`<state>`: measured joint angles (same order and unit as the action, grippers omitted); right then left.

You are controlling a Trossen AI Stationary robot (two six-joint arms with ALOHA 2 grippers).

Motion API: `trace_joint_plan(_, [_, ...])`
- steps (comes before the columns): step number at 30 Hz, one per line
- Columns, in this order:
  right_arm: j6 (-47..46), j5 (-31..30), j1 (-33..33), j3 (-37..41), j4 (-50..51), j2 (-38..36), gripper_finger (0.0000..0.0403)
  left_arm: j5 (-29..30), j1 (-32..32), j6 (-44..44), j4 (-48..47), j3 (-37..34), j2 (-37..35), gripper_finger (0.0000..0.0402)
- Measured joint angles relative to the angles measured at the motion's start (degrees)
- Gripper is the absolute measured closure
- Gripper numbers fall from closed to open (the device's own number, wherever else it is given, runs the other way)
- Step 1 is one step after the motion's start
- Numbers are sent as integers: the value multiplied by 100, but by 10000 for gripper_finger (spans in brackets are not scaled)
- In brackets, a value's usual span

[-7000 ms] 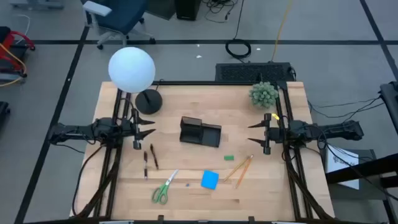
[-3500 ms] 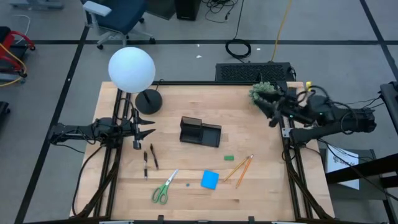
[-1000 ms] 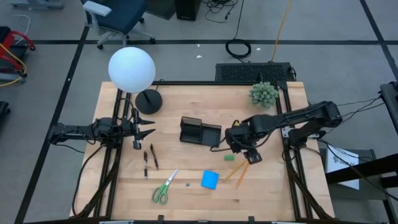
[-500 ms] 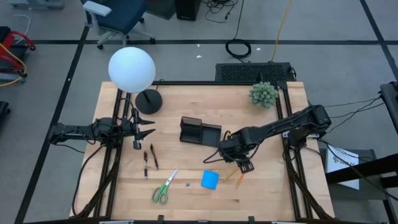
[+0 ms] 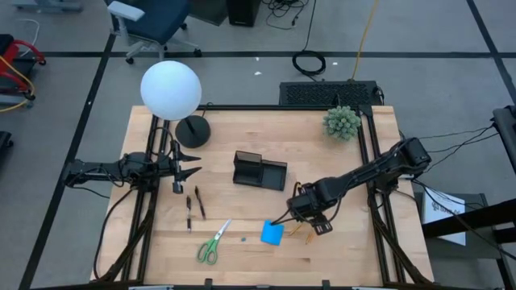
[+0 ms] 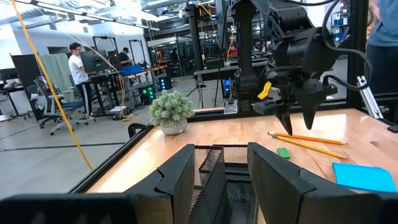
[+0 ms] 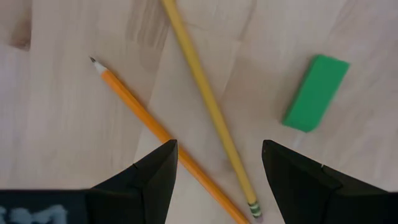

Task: Pick and place office supplies into organizer
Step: Put the yellow pencil into the desk organizer

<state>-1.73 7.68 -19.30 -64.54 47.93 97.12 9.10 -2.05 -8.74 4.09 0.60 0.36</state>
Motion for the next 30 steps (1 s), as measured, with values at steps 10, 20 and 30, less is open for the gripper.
trace_joint_plan(10, [457, -63, -147, 289, -403, 0, 179, 0, 0, 1, 1, 0, -1, 247])
trace_joint_plan(20, [1349, -634, -169, 306, -535, 3, 179, 0, 0, 0, 1, 1, -1, 247])
trace_joint_plan(30, [1297, -616, -171, 500, -897, 150, 179, -2, -2, 0, -1, 0, -1, 247])
